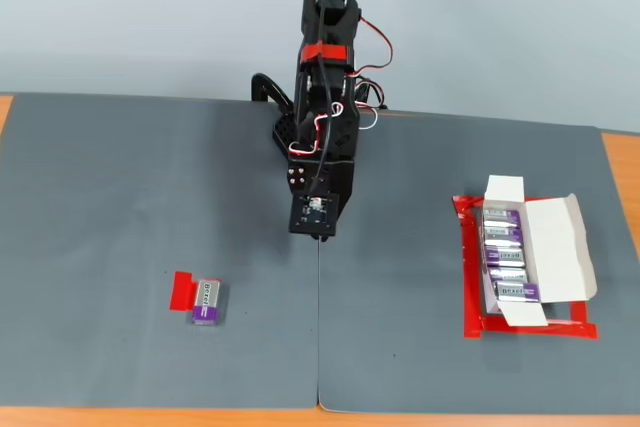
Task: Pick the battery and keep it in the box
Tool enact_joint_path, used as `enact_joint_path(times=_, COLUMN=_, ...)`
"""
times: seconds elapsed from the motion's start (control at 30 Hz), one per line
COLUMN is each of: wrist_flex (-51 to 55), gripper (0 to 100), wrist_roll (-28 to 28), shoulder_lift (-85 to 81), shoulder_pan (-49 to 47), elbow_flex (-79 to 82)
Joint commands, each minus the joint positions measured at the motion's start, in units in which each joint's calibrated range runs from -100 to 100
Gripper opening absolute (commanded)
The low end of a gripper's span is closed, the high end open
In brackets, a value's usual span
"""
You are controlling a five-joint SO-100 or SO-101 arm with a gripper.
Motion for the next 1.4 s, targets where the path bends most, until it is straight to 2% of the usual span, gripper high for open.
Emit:
enact_joint_path(times=0.0, wrist_flex=-0.7, gripper=2, wrist_roll=1.0, shoulder_lift=6.4, shoulder_pan=3.2, elbow_flex=-9.9)
enact_joint_path(times=0.37, wrist_flex=-0.8, gripper=2, wrist_roll=9.4, shoulder_lift=21.9, shoulder_pan=14.0, elbow_flex=-24.9)
enact_joint_path(times=0.5, wrist_flex=-1.5, gripper=2, wrist_roll=10.0, shoulder_lift=27.0, shoulder_pan=17.3, elbow_flex=-28.2)
enact_joint_path(times=0.63, wrist_flex=-6.8, gripper=2, wrist_roll=10.1, shoulder_lift=32.2, shoulder_pan=19.9, elbow_flex=-30.6)
enact_joint_path(times=0.73, wrist_flex=-9.3, gripper=2, wrist_roll=10.5, shoulder_lift=35.9, shoulder_pan=20.8, elbow_flex=-32.5)
enact_joint_path(times=0.9, wrist_flex=-9.7, gripper=2, wrist_roll=14.2, shoulder_lift=40.4, shoulder_pan=20.8, elbow_flex=-34.5)
enact_joint_path(times=1.2, wrist_flex=-9.6, gripper=2, wrist_roll=15.9, shoulder_lift=44.9, shoulder_pan=20.3, elbow_flex=-34.7)
enact_joint_path(times=1.27, wrist_flex=-9.6, gripper=4, wrist_roll=15.9, shoulder_lift=45.5, shoulder_pan=20.3, elbow_flex=-34.6)
enact_joint_path(times=1.37, wrist_flex=-9.6, gripper=13, wrist_roll=15.8, shoulder_lift=46.5, shoulder_pan=20.4, elbow_flex=-34.6)
